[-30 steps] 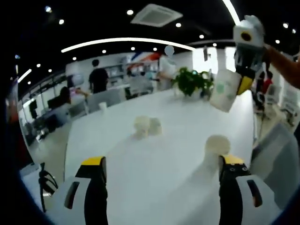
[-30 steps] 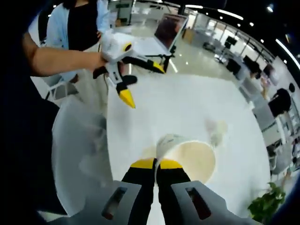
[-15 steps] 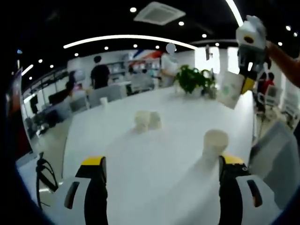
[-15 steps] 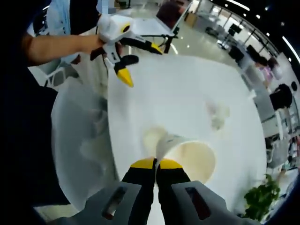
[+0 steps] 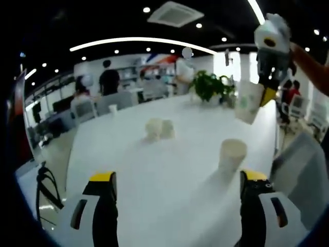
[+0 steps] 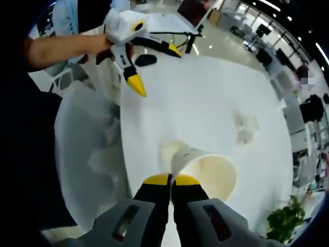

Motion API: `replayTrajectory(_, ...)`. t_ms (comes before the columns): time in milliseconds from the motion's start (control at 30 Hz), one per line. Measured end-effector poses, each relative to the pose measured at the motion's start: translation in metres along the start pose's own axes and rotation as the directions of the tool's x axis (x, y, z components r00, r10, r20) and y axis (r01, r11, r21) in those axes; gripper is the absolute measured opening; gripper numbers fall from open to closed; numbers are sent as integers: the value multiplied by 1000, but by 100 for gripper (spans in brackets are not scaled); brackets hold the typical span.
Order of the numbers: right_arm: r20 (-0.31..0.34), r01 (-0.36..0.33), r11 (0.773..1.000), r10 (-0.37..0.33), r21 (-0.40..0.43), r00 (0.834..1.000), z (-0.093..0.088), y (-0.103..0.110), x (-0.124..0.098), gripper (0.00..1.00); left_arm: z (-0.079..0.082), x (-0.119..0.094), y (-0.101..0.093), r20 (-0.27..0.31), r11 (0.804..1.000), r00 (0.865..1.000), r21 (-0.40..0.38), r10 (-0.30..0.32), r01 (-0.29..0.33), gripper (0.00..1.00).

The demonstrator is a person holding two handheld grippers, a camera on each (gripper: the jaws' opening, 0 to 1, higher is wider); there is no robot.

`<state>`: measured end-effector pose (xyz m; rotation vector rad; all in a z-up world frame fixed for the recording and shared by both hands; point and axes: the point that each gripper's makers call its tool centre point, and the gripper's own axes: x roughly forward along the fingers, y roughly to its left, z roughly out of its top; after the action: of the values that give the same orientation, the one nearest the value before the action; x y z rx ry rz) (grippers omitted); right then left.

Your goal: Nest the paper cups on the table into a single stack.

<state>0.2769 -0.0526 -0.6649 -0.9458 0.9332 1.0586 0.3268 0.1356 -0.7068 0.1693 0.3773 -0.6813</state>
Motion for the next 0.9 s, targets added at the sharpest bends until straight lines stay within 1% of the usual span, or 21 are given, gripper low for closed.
replayTrajectory(233,-23,-8,1000,9,11,1000,-2,-3,7,0,2,-3,1,14,1000,1000,-9,9,-9,98)
replayTrajectory(467,-31,-23,1000,24,21,999,-3,-5,16,0,4,-5,2,24,1000,1000,-23,12,-12,97)
replayTrajectory(600,-42,-28,999,29,24,999,-3,-6,20,0,1,-6,3,10,998,1000,-57,12,-12,98)
replayTrajectory(900,-56,-45,999,46,21,997,1,-4,27,0,-1,-6,5,16,998,1000,-68,11,-10,98)
